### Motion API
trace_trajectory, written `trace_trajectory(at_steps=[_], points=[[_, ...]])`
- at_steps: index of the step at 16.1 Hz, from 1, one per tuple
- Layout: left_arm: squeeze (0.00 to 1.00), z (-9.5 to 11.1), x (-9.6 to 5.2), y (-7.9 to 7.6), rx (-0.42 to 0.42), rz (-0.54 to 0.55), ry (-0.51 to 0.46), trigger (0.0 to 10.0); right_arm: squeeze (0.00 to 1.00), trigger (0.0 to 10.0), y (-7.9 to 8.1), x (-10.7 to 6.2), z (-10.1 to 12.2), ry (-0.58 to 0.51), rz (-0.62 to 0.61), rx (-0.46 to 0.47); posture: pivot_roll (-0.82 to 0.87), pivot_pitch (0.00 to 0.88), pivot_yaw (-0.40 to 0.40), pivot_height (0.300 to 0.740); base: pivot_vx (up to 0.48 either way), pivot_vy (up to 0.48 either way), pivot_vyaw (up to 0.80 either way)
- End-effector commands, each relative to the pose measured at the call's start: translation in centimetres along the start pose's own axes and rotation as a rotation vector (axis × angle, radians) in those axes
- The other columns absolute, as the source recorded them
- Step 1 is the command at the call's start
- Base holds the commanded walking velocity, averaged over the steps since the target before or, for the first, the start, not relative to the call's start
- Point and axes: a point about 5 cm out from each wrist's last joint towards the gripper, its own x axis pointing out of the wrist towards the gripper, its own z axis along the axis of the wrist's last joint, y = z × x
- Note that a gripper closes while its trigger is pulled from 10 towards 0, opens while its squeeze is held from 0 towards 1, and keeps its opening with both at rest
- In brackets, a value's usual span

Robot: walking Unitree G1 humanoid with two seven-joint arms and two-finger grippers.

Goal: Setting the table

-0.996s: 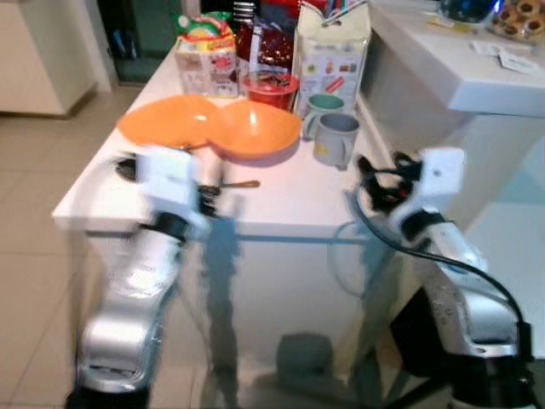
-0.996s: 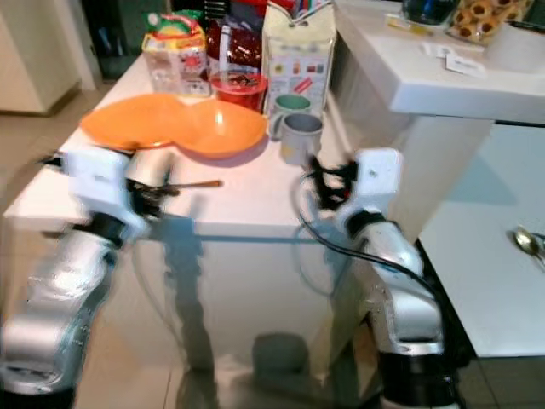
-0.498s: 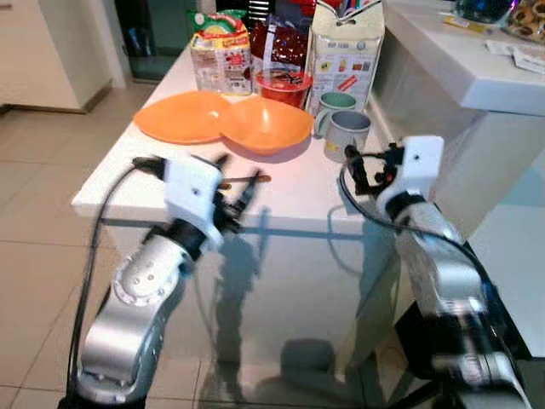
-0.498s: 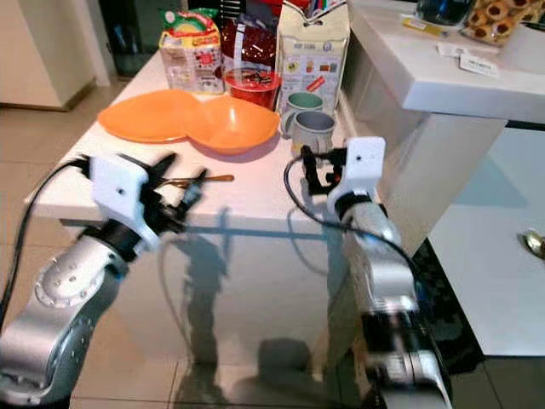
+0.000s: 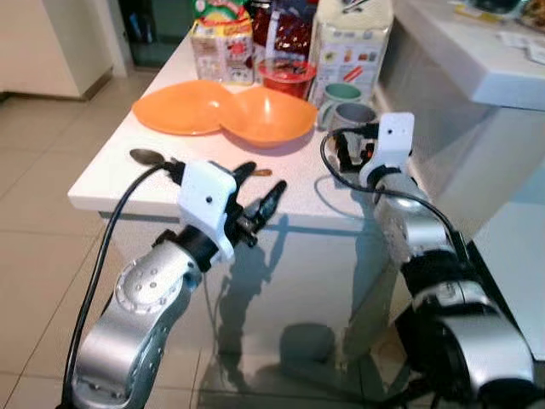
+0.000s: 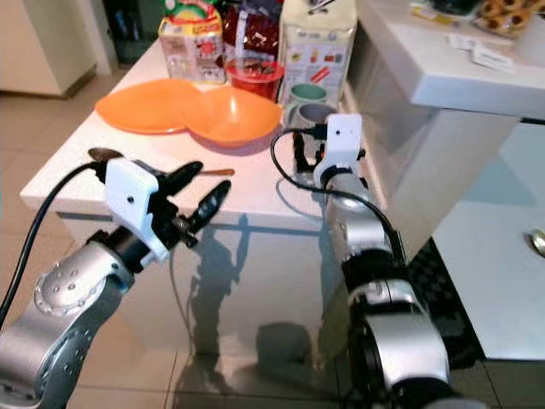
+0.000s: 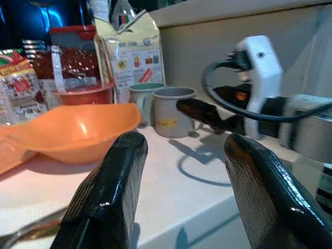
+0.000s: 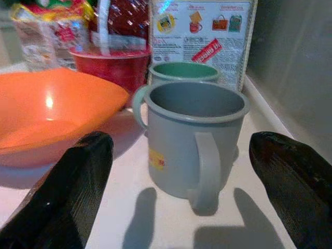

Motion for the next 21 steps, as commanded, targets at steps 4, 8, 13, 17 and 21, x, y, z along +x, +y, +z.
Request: trace_trajectory(at_steps=[4,8,13,17,21], points=[[0.00,-0.5,-0.5,-1.8,-0.024,-0.136,0.057,10.0,0.00,10.0,-1.1,0.5,0.0,0.005,-0.073,0.021,0.13,0.020,-0.063,0.740,0.000,0.000,0.00],[0.00,-0.2,-0.4,-1.7,-0.020,-0.131,0.052,10.0,0.00,10.0,-1.4,0.9,-0.1,0.026,-0.088,0.044,0.13,0.022,-0.060,0.740,0.000,0.000,0.00],[0.00,-0.1,-0.4,-1.6,-0.015,-0.132,0.055,10.0,0.00,2.5,-1.4,1.2,-0.1,0.061,-0.072,0.129,0.13,0.018,-0.057,0.740,0.000,0.000,0.00],[0.00,-0.1,-0.5,-1.5,-0.011,-0.132,0.058,10.0,0.00,3.3,-1.5,1.3,-0.2,0.096,-0.083,0.148,0.14,0.019,-0.057,0.740,0.000,0.000,0.00],[0.00,-0.1,-0.4,-1.5,-0.011,-0.135,0.058,10.0,0.00,2.2,-1.8,1.3,-0.3,0.119,-0.106,0.136,0.14,0.016,-0.053,0.740,0.000,0.000,0.00]])
